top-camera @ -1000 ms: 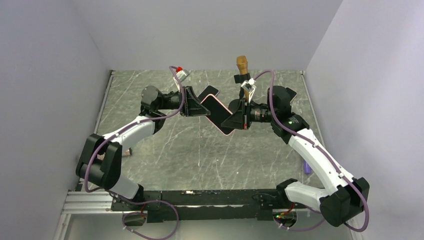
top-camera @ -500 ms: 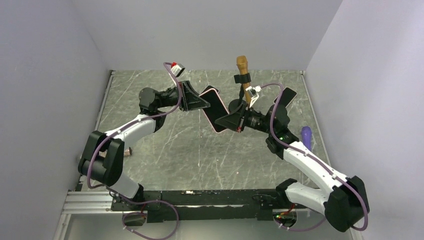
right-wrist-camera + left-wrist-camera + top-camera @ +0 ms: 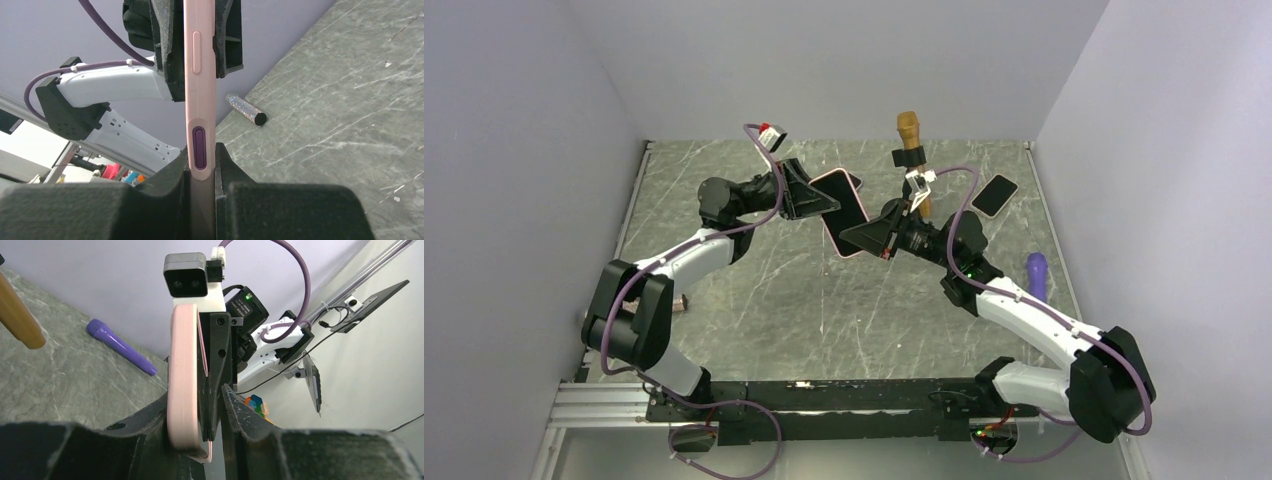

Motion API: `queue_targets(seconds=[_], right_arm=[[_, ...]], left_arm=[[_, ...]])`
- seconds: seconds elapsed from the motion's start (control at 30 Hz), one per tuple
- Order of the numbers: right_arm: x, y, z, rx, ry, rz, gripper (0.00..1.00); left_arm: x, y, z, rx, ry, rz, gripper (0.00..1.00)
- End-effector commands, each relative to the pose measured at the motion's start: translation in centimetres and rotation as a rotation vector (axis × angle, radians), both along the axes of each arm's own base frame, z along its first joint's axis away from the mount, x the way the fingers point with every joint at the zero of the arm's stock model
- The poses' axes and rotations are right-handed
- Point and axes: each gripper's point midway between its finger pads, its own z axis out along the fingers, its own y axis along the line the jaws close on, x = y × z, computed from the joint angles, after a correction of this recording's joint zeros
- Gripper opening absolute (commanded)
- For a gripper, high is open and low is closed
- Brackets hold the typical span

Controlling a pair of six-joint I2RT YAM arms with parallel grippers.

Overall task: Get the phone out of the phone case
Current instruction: Remove the phone case from the phone.

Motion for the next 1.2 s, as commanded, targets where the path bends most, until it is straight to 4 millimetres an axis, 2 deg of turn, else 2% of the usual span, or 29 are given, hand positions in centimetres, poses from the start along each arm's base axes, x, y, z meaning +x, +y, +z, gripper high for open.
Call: queue_targets(seconds=[0.0, 0.07, 0.1, 0.17, 0.2, 0.23, 0.3, 0.37, 0.4, 0.5, 0.6, 0.77, 0.87, 0.9, 0.97, 1.17], right_arm=[[0.8, -0.2, 2.2, 0.048, -0.078, -0.081, 0.00], [0.5, 0.4, 2.1, 0.027, -0.079, -0.070, 0.00], [0.5, 0.8, 1.9, 0.008, -0.076, -0.069, 0.00], [0.9, 1.1, 1.1, -0.045, -0.059, -0.078, 0.00], [1.1, 0.9, 0.6, -0.075, -0.047, -0.095, 0.06], [1.3, 0.4, 0.2, -0.109, -0.048, -0.126, 0.18], [2.0, -0.8, -0.7, -0.193, -0.042, -0.203, 0.53], [1.8, -2.2, -2.4, -0.316, -0.017, -0.234, 0.79], [1.6, -2.7, -2.6, -0.358, -0.023, -0.237, 0.84], [0.2, -4.3, -3.2, -0.454, -0.044, -0.211, 0.91], [-1.2, -5.5, -3.3, -0.450, -0.068, -0.125, 0.88], [-5.6, -4.5, -2.4, -0.335, -0.168, 0.145, 0.73], [-6.1, -3.9, -2.5, -0.295, -0.176, 0.204, 0.61], [-6.2, -3.7, -2.1, -0.275, -0.196, 0.215, 0.54], [-6.5, -3.5, -1.5, -0.241, -0.227, 0.233, 0.47], [-5.9, -3.0, -1.3, -0.239, -0.240, 0.247, 0.46]], left_arm=[[-2.6, 0.7, 2.2, -0.042, -0.132, -0.036, 0.36], [-2.5, 1.0, 2.3, -0.047, -0.133, -0.027, 0.34], [-2.5, 1.1, 2.4, -0.050, -0.138, -0.026, 0.26], [-2.7, 1.1, 2.4, -0.044, -0.154, -0.041, 0.02], [-2.7, 1.1, 2.4, -0.035, -0.154, -0.048, 0.00], [-2.5, 1.1, 2.2, -0.026, -0.148, -0.048, 0.00], [-2.5, 1.2, 2.1, -0.014, -0.152, -0.047, 0.00], [-2.4, 1.1, 1.8, 0.005, -0.149, -0.051, 0.00], [-2.3, 1.1, 1.7, 0.015, -0.152, -0.051, 0.00], [-2.0, 0.9, 1.0, 0.062, -0.142, -0.064, 0.00], [-2.2, 1.0, 0.9, 0.083, -0.154, -0.085, 0.00], [-2.1, 0.9, 0.5, 0.108, -0.148, -0.104, 0.00], [-2.0, 0.8, 0.2, 0.113, -0.140, -0.105, 0.00], [-1.9, 0.8, 0.1, 0.116, -0.135, -0.104, 0.00], [-1.8, 0.7, 0.0, 0.118, -0.132, -0.101, 0.00], [-2.1, 0.7, 0.0, 0.112, -0.116, -0.125, 0.00]])
